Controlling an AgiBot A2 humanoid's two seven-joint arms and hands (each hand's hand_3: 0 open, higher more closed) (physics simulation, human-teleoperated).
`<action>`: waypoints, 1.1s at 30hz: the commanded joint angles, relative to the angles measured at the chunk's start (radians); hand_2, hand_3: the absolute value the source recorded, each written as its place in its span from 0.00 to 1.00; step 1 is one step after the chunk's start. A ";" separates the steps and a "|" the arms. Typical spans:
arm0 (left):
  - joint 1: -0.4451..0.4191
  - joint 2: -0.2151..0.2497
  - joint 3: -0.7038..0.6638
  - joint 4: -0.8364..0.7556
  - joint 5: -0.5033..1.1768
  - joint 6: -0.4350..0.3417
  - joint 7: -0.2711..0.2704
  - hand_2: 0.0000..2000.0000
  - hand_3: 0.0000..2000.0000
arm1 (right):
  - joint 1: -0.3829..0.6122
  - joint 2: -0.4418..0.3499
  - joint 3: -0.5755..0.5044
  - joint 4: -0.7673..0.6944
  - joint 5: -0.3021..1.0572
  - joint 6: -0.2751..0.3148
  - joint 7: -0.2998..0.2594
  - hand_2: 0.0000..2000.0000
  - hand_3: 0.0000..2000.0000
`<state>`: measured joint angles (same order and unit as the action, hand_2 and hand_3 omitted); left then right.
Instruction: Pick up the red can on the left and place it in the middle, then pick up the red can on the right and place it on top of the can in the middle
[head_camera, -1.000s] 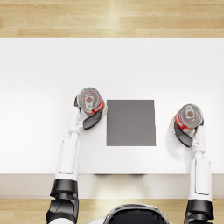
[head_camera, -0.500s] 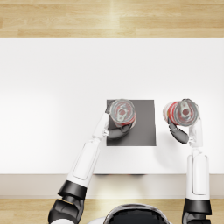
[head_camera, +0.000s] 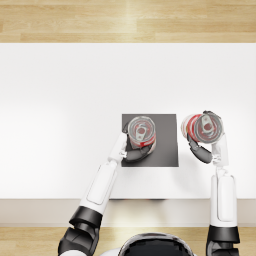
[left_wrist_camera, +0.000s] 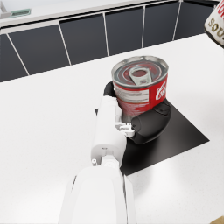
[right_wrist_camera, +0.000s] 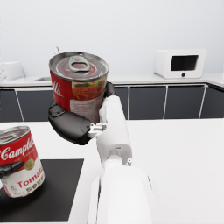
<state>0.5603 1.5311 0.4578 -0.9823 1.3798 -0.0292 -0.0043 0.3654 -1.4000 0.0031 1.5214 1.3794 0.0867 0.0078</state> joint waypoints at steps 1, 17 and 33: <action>0.009 0.007 -0.012 -0.002 0.000 0.000 0.000 1.00 0.76 | 0.024 -0.003 0.002 0.007 0.000 0.000 0.000 1.00 0.76; -0.051 0.013 -0.030 -0.057 -0.001 0.014 0.003 0.00 0.00 | 0.075 -0.029 0.033 0.023 0.000 -0.010 0.001 1.00 0.76; -0.306 -0.079 -0.287 -0.612 -0.001 0.029 0.004 0.00 0.00 | 0.170 -0.084 0.234 0.108 0.000 -0.110 -0.147 1.00 0.76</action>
<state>0.2653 1.4564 0.2297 -1.5649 1.3789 -0.0002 0.0000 0.5059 -1.4740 0.1974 1.6134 1.3794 -0.0725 -0.1766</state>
